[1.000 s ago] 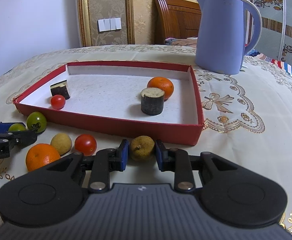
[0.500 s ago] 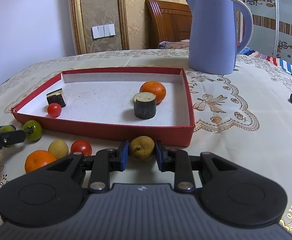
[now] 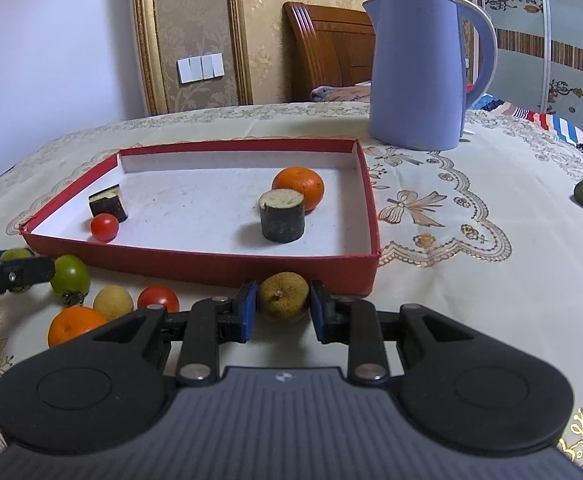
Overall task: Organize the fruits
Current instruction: 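Carry the green tomato and brown fruit into the red tray and open both tools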
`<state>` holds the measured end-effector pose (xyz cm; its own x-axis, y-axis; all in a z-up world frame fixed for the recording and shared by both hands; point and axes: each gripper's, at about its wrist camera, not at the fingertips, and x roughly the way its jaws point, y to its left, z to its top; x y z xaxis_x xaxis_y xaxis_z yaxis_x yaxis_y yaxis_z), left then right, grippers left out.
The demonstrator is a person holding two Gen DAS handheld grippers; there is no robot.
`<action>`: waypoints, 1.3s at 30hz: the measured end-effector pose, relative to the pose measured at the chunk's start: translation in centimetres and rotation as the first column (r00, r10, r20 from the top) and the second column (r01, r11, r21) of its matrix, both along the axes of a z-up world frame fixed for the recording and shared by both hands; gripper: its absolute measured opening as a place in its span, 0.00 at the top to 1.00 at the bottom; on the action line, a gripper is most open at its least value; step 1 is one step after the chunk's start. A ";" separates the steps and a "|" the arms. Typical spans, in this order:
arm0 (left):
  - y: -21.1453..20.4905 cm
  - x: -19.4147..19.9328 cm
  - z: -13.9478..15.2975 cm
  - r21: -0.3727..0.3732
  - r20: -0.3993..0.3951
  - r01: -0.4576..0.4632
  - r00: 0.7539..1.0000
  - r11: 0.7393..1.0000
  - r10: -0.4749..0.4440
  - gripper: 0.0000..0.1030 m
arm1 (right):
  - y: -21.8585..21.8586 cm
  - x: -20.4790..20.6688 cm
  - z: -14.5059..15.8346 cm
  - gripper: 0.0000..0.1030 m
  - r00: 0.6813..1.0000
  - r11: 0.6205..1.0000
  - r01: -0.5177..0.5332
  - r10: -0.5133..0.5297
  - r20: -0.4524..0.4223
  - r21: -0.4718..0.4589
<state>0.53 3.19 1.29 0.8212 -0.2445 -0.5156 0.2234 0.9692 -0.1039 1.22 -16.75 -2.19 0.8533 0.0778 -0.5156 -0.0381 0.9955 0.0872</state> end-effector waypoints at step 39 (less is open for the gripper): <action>-4.1 9.6 0.8 0.074 -0.058 -0.038 0.997 0.997 0.043 0.68 | 2.3 6.9 0.8 0.74 0.999 0.997 -0.023 0.020 -0.047 -0.068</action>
<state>10.12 -0.96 2.07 0.7967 -0.1718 -0.5794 0.1793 0.9828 -0.0448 8.17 -14.45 -1.35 0.8267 0.0592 -0.5596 -0.0571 0.9981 0.0213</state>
